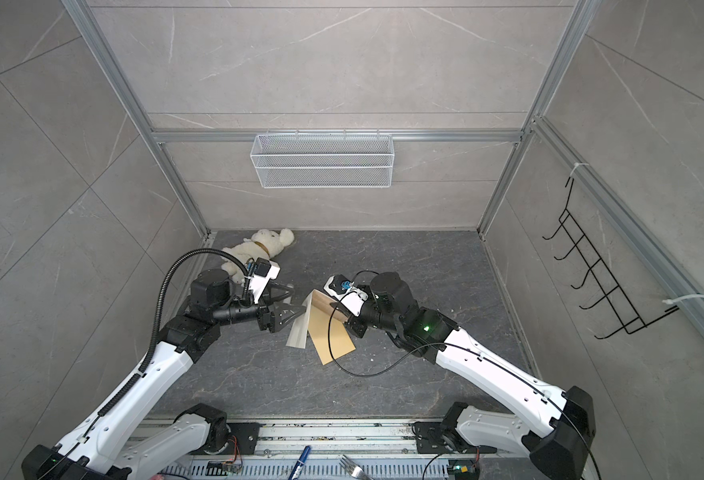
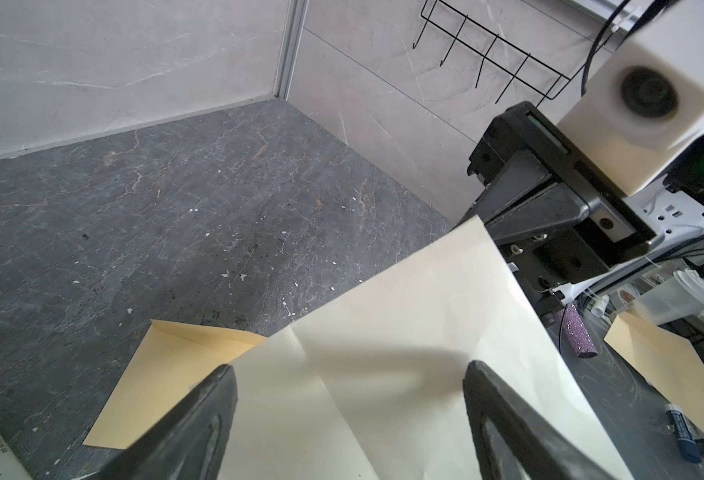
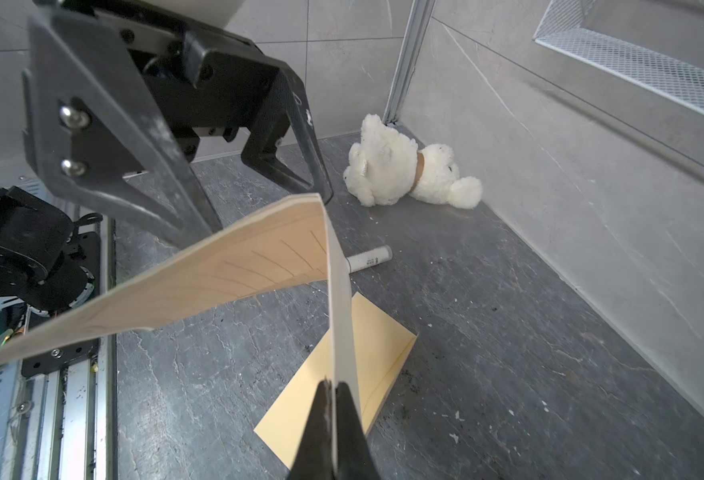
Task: Place the letter into the envelope and seal it
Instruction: 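Carry the letter toward the left gripper while the left gripper reaches to it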
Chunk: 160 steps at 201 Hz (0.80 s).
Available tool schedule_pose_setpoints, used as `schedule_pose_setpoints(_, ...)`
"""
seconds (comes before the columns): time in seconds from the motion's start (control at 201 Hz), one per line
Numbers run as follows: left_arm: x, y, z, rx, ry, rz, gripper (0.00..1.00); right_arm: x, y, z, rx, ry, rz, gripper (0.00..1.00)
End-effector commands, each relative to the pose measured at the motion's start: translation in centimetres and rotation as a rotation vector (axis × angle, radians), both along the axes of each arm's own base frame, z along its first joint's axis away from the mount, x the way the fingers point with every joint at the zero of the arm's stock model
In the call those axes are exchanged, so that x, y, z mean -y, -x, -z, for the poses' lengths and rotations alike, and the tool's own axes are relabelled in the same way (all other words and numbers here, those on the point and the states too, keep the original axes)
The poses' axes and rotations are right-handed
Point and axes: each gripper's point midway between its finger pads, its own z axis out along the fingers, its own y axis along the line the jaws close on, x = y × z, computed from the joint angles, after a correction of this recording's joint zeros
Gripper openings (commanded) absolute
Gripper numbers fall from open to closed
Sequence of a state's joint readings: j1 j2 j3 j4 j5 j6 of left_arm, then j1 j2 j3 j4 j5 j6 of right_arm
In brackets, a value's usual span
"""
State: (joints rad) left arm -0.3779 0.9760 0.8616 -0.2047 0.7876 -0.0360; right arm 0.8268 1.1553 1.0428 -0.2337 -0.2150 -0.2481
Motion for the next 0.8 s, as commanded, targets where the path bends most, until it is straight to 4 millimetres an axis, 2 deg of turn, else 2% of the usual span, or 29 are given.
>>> schedule_pose_setpoints(0.0, 0.2, 0.9, -0.5, 0.089, -0.011, 0.033, 0.87, -1.3, 0.5, -1.0, -0.017, -0.033, -0.040, 0.00)
schedule_pose_setpoints(0.229, 0.1, 0.8, -0.2, 0.111, -0.030, 0.019, 0.87, -2.9, 1.7, -0.1, -0.023, -0.013, -0.120, 0.00)
schedule_pose_setpoints(0.478, 0.7, 2.0, -0.2, 0.125, -0.007, 0.080, 0.83, -3.7, 2.3, 0.3, -0.025, 0.021, -0.178, 0.00)
schedule_pose_setpoints(0.712, 1.0, 2.7, -0.3, 0.139, 0.014, 0.120, 0.61, -3.8, 2.4, 0.1, -0.008, 0.044, -0.207, 0.00)
schedule_pose_setpoints(0.792, 1.1, 2.9, -0.2, 0.142, 0.021, 0.132, 0.48, -3.8, 2.3, 0.0, -0.005, 0.055, -0.206, 0.00)
